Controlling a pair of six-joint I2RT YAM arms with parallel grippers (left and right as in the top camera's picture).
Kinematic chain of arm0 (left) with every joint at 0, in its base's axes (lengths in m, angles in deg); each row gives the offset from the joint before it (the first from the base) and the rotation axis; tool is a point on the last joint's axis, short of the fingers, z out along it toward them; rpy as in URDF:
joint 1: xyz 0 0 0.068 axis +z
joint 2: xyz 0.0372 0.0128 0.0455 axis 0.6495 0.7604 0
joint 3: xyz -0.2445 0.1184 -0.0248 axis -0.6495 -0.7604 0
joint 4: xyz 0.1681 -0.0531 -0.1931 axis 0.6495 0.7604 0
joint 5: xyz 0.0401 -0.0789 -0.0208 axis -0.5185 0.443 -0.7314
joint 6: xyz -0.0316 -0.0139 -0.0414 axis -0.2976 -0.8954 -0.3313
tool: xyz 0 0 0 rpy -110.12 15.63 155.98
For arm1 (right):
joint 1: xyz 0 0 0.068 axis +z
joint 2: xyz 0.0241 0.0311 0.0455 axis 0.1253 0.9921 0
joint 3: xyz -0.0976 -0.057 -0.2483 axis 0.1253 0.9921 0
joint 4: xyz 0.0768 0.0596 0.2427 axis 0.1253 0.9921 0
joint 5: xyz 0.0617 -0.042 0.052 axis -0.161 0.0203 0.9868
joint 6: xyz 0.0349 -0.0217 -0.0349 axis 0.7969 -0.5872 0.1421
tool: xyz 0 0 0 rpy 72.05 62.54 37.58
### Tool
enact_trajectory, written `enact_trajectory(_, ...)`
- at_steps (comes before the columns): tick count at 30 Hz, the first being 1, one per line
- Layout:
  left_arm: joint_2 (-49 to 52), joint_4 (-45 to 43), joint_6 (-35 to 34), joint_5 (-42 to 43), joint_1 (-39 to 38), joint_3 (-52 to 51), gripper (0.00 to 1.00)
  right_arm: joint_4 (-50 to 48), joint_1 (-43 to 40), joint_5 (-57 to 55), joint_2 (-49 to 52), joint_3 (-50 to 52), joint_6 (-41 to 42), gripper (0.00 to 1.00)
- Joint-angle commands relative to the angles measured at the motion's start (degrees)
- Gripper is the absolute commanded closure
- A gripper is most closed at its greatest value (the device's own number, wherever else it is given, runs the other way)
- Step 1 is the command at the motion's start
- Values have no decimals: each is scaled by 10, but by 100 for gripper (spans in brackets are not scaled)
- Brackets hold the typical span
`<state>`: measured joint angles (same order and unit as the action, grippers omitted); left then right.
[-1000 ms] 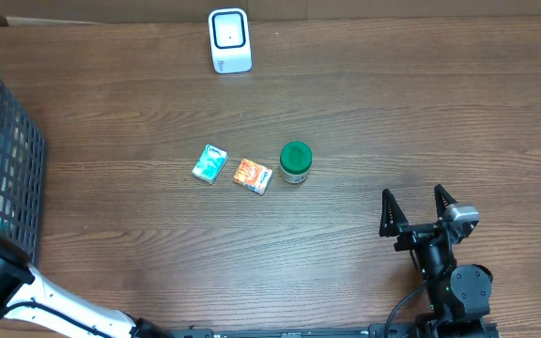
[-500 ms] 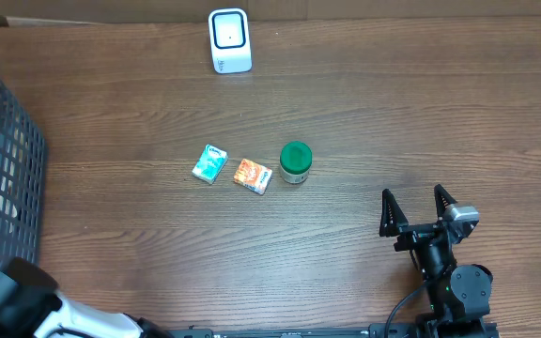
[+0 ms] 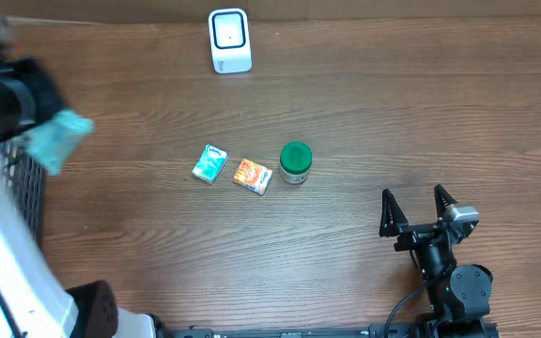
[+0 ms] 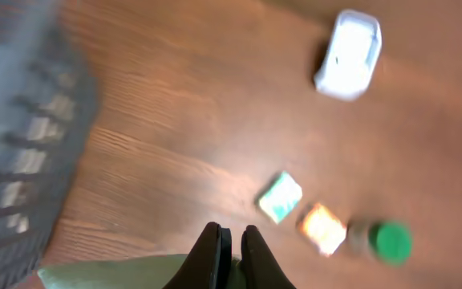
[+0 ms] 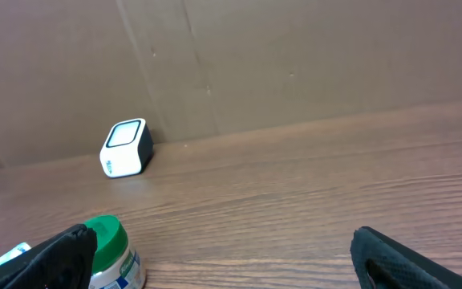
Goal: Scan the item barcode
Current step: 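Carry the teal packet past the scanner and set it below the Kleenex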
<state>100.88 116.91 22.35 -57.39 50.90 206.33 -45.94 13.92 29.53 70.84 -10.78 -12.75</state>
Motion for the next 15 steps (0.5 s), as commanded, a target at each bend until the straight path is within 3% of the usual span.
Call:
enact_trajectory(1,9,-17,27,-64,-79,-78,96,-3,-3,0,-5,6,2,0)
enact_trajectory(8,9,-120,-49,-101,-150,-288,95,-3,-3,0,-5,6,2,0)
enact_trajectory(15,9,-280,-270,-99,-151,-514,96,-3,-3,0,-5,6,2,0)
